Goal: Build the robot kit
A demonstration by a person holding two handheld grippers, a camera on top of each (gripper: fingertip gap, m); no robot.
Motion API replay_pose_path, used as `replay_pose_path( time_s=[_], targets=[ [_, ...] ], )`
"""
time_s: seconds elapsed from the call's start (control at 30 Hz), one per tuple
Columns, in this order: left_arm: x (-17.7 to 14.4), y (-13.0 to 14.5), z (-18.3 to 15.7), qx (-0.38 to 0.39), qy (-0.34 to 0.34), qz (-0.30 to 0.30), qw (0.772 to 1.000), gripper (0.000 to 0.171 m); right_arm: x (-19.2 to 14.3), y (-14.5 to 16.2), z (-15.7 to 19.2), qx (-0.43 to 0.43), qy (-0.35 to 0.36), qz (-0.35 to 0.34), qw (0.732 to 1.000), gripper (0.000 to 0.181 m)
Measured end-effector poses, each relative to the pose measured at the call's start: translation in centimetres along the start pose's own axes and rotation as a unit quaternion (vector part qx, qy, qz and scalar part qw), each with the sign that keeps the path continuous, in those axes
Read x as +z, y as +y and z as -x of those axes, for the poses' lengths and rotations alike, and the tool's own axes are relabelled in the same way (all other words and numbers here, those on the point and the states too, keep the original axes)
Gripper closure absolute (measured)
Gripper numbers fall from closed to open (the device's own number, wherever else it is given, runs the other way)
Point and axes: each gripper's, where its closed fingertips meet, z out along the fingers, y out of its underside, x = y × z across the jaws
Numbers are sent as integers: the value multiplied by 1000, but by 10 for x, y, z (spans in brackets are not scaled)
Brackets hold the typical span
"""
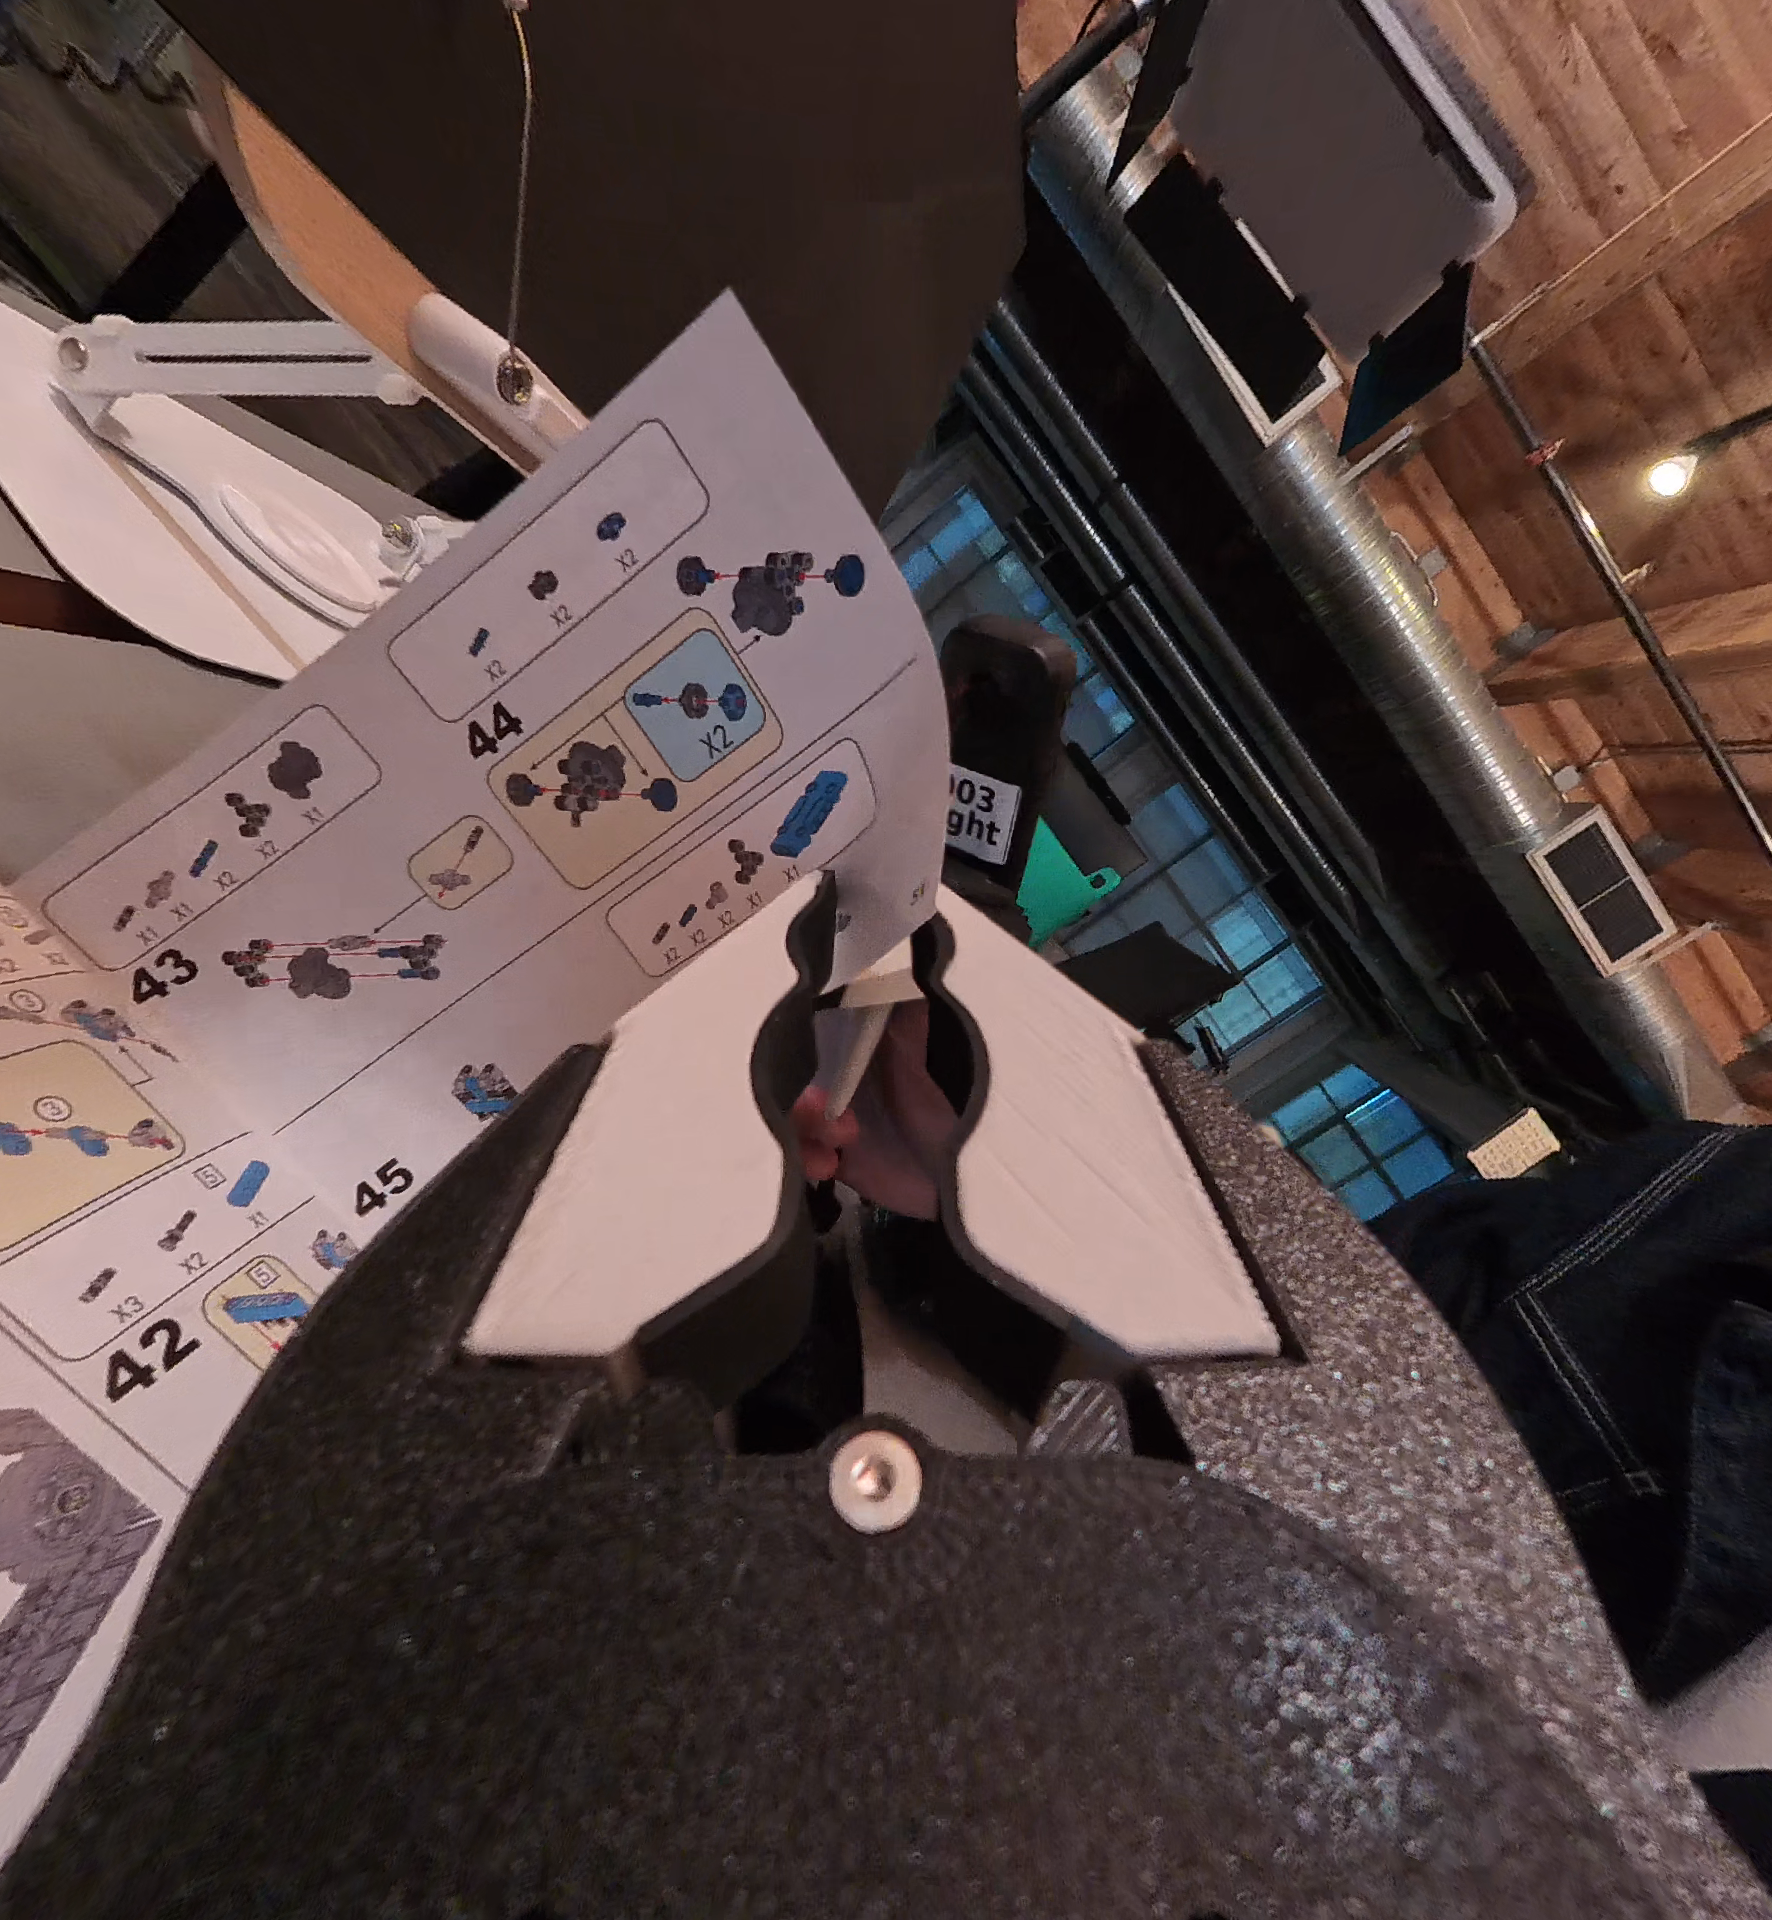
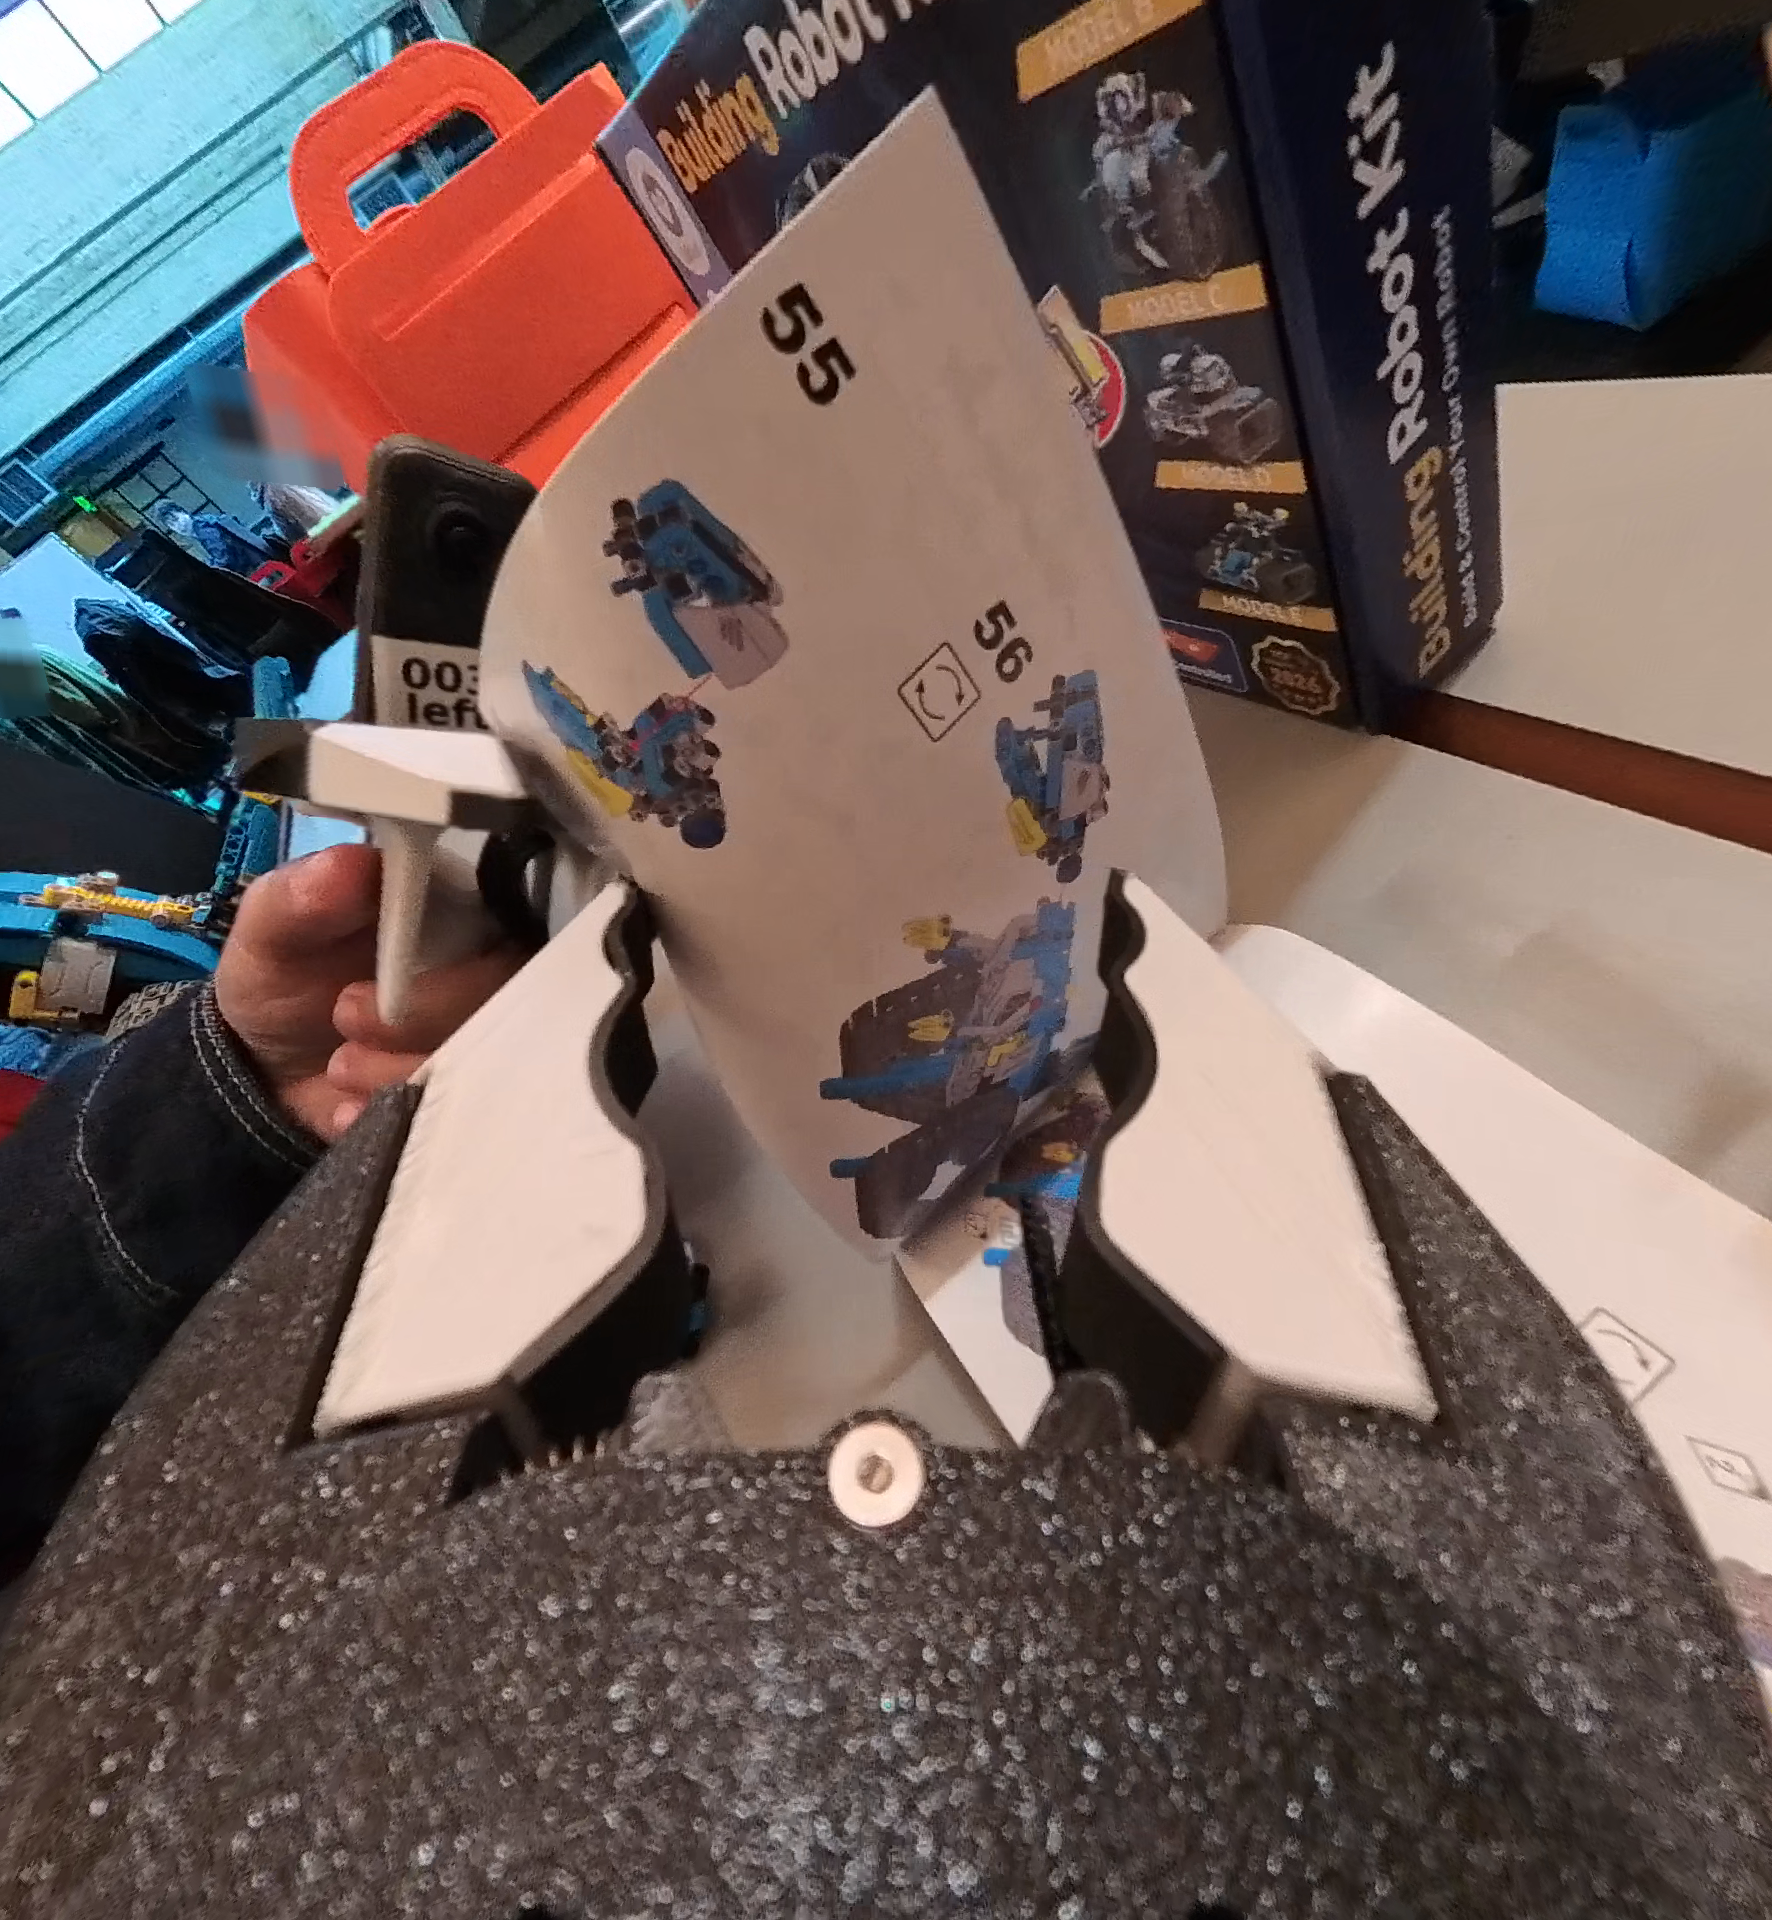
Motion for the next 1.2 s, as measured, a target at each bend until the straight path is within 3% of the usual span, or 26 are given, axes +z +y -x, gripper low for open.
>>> replay_pose_path(
  time_s=[0.23,0.43,0.53,0.67,0.7,0.8,0.97,1.1,1.2],
  targets=[
    [3,7,-2,48,-24,25,998,155,-8,2,-9,-8,4,7,1000,89],
    [-5,-1,-5,51,-17,11,999,161,-17,0,-19,16,1,-5,1000,93],
    [-6,-1,-3,66,-28,12,997,171,-18,0,-13,10,-18,-4,1000,103],
    [-6,-2,-1,80,-42,12,996,170,-23,-10,6,0,-64,-31,997,122],
    [-5,0,-1,84,-43,19,995,162,-23,-11,10,0,-74,-33,997,123],
    [-1,4,-3,92,-40,26,995,143,-25,-9,20,-7,-103,-29,994,153],
    [5,8,-7,118,-42,32,992,139,-20,-2,20,-19,-93,-12,995,145],
    [7,16,-16,135,-24,53,989,121,-23,-13,45,0,-161,-40,986,118],
    [11,23,-20,140,-14,66,988,123,-30,-26,52,43,-202,-75,976,118]
  ],
)
